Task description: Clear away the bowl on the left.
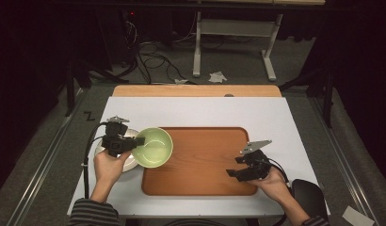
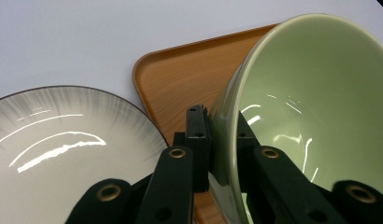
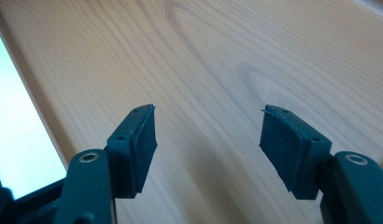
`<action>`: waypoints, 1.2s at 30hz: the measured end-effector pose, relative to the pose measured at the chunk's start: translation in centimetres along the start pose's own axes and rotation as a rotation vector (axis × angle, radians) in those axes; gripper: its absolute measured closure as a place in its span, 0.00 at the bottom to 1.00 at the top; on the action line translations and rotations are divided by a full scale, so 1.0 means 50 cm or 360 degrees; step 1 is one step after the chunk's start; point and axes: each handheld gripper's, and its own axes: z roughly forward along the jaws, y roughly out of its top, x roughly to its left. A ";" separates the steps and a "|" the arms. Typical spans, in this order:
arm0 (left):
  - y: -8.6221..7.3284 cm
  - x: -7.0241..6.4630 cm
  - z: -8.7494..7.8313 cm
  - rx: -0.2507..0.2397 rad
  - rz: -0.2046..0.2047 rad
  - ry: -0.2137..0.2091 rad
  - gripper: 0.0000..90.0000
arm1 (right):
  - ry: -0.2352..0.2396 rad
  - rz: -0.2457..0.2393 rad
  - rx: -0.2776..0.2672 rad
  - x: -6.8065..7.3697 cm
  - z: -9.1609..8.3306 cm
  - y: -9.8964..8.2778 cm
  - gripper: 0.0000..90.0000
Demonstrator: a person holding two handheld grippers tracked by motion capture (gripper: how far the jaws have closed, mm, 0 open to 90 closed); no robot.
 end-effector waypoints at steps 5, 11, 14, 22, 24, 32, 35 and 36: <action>0.004 -0.009 0.002 -0.0003 0.0020 -0.0018 0.92 | -0.0009 0.0011 0.0002 0.000 -0.002 0.000 0.42; 0.009 -0.023 0.006 0.0011 0.0055 -0.0037 0.92 | -0.0002 0.0000 -0.0003 -0.001 0.000 0.000 0.42; 0.011 -0.030 0.009 0.0018 0.0067 -0.0040 0.92 | 0.0001 0.0005 -0.0007 -0.001 -0.001 0.000 0.42; 0.028 -0.049 0.020 0.0031 0.0108 -0.0080 0.92 | -0.0001 0.0013 -0.0003 -0.004 0.000 0.000 0.42; 0.030 -0.052 0.022 0.0033 0.0114 -0.0084 0.92 | -0.0002 0.0011 -0.0004 -0.004 0.000 0.000 0.42; 0.050 -0.082 0.048 0.0066 0.0166 -0.0134 0.92 | -0.0005 0.0021 -0.0019 -0.004 -0.005 0.000 0.42; 0.055 -0.088 0.055 0.0072 0.0174 -0.0142 0.92 | -0.0014 0.0012 -0.0024 -0.005 -0.006 0.000 0.42; 0.059 -0.094 0.062 0.0081 0.0182 -0.0146 0.92 | -0.0017 0.0031 -0.0031 -0.005 -0.007 0.000 0.42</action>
